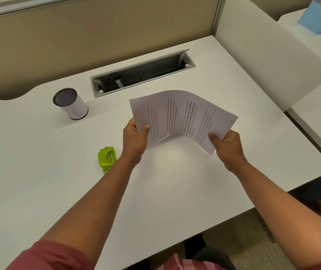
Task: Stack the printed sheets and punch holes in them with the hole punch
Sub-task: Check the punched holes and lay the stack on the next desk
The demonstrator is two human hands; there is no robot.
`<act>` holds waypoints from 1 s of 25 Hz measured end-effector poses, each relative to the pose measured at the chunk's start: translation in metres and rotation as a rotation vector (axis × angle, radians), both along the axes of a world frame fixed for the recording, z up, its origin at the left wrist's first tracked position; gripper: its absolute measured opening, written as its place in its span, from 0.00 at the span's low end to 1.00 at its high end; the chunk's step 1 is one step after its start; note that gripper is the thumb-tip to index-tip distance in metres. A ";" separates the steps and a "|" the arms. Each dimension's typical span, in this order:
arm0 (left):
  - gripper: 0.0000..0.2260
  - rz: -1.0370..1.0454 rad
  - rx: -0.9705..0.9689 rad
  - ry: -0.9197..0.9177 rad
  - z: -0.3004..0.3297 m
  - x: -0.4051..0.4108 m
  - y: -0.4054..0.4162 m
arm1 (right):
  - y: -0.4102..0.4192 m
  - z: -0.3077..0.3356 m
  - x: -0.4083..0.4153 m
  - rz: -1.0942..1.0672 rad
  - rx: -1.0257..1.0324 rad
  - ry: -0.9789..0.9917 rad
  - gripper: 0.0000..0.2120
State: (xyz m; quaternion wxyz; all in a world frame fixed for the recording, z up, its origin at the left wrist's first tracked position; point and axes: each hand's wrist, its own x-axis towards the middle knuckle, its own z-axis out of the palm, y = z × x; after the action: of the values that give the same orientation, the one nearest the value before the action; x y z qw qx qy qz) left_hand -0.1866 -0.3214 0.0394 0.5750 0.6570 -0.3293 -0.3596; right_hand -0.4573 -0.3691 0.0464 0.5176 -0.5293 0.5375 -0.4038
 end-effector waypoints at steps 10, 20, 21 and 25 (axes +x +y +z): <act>0.11 0.035 0.048 -0.030 -0.011 -0.019 0.011 | 0.008 -0.015 0.011 -0.011 0.005 0.077 0.12; 0.11 0.075 0.084 -0.055 -0.022 -0.017 0.012 | 0.005 -0.021 0.010 0.001 -0.006 0.135 0.15; 0.12 0.074 0.090 -0.061 -0.024 -0.016 0.012 | 0.005 -0.021 0.010 0.004 -0.002 0.133 0.15; 0.12 0.056 0.120 -0.074 -0.028 -0.017 0.013 | 0.007 -0.021 0.012 0.009 0.030 0.138 0.16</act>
State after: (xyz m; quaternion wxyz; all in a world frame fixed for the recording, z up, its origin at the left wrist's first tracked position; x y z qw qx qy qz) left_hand -0.2034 -0.3081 0.0114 0.5320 0.7119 -0.3096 -0.3380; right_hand -0.4450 -0.3623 0.0257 0.4890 -0.5503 0.5756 -0.3561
